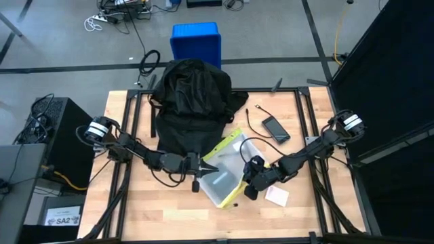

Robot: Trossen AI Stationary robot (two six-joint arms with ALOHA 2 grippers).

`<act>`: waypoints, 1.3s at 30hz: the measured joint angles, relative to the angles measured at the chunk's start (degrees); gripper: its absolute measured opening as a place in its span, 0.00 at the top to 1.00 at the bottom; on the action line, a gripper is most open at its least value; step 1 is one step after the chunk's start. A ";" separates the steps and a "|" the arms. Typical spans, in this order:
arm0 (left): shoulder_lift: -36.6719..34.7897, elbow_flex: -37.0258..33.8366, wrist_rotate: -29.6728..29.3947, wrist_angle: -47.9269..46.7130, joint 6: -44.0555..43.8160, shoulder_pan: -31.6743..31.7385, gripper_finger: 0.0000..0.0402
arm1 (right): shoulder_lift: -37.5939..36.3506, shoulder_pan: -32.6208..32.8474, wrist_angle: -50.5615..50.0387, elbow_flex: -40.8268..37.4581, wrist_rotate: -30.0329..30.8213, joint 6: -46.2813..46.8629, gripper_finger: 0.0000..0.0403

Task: Unpack backpack
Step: Remove the black ballpen from the yellow zipper pouch

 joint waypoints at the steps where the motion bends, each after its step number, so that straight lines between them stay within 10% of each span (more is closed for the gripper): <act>1: 0.00 0.37 0.00 -1.34 -0.04 0.00 1.00 | 0.00 -0.51 0.81 0.00 0.30 -0.42 0.97; 23: 0.11 5.28 -2.98 -15.35 -2.89 0.39 0.48 | -0.02 -7.10 17.66 0.02 1.47 -14.29 0.97; 39: 1.12 5.28 -4.72 -14.00 -4.62 1.88 0.39 | -0.02 -7.62 22.68 0.02 1.13 -17.55 0.99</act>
